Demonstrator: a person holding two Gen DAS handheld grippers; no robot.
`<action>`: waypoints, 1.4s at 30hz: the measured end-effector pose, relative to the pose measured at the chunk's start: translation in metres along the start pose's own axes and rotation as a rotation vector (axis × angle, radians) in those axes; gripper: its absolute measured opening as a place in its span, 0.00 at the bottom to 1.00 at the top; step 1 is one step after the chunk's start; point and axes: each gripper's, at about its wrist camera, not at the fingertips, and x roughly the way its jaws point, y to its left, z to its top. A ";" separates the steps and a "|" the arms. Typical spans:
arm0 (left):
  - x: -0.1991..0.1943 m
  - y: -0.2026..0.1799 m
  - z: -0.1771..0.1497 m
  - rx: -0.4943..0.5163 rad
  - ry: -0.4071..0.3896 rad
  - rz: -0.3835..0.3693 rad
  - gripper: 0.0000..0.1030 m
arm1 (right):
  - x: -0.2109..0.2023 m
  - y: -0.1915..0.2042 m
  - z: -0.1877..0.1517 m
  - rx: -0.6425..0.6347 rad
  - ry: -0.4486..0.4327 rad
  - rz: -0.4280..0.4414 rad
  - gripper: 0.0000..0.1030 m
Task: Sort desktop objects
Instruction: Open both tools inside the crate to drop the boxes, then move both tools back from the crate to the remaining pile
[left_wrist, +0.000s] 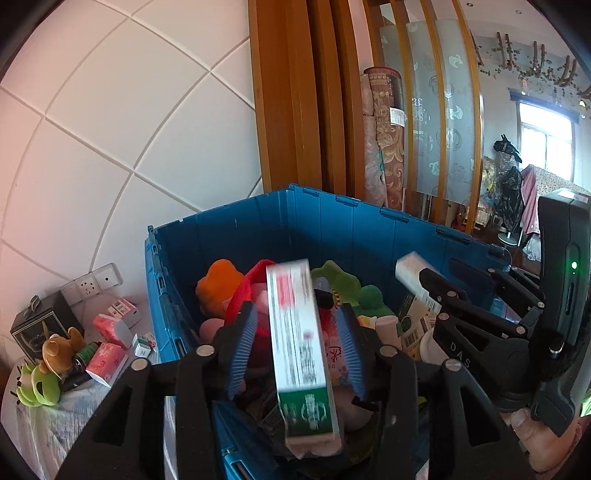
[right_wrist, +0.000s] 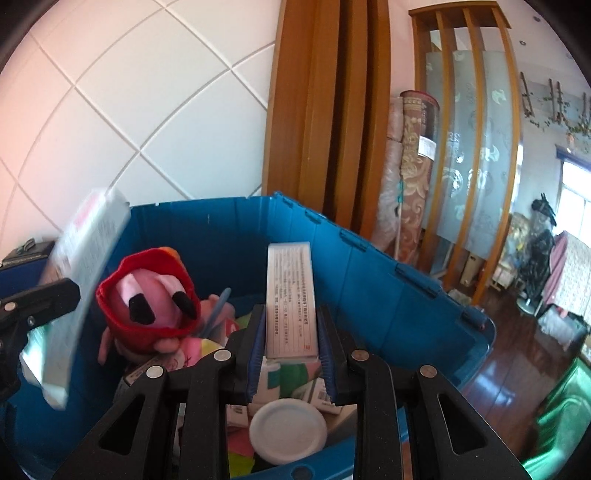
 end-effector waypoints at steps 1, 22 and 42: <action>-0.002 0.000 0.000 0.000 -0.011 0.000 0.60 | -0.001 0.000 0.001 0.003 -0.003 0.004 0.34; -0.058 0.134 -0.032 -0.171 -0.071 0.168 0.69 | -0.079 0.057 0.032 -0.021 -0.185 0.125 1.00; -0.050 0.548 -0.108 -0.470 0.283 0.511 0.70 | -0.003 0.395 0.111 -0.163 0.028 0.600 1.00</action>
